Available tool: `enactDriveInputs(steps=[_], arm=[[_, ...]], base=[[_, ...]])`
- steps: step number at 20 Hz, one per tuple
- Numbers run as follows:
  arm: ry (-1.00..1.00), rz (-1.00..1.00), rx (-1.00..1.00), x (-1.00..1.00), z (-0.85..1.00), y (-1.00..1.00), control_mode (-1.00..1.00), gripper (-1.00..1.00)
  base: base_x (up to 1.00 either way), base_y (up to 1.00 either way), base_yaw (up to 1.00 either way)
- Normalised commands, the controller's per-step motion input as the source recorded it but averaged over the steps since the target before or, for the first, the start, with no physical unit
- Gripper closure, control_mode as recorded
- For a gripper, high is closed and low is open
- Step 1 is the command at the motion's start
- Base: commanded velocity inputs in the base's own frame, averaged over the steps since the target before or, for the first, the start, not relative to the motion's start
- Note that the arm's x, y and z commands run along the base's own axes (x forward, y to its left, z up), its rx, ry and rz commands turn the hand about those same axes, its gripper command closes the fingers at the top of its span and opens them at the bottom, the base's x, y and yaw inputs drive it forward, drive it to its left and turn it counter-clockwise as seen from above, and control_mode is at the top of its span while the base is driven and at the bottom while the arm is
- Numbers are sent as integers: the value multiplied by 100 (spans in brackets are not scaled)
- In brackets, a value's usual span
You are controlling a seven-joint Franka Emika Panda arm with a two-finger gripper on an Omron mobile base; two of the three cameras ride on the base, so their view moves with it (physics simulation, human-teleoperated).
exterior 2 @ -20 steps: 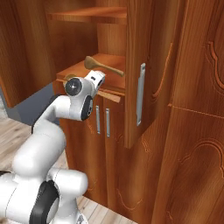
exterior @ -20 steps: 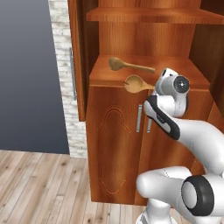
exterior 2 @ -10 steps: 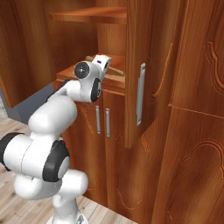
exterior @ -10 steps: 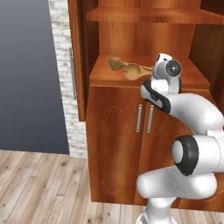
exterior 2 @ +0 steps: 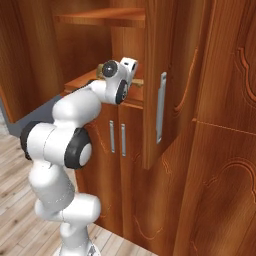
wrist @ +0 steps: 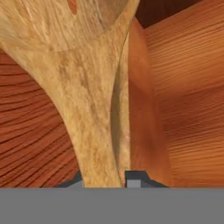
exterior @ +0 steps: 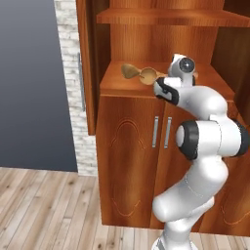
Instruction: Organize the utensils by type. Pick up the wooden spoons from the counter and place them in the open cabinet. Then pick up the metallic utensils from the counter and place them in the open drawer.
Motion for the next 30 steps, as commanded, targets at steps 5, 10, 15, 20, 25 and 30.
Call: enactDriveInputs(steps=[5, 10, 15, 20, 25, 30], arm=[[12, 0, -1, 88, 0, -46, -100, 100], [-1, 0, 0, 51, 0, -44, -100, 100], [-12, 0, -1, 15, -21, -37, -100, 100], [-23, 0, -1, 13, -41, -19, -100, 100], [-23, 0, 0, 54, -18, -4, -100, 100], [-16, 0, 0, 60, -10, -5, -100, 100]], base=[[0, 0, 0], [0, 0, 0], [0, 0, 0], [0, 0, 0], [0, 0, 0], [0, 0, 0]])
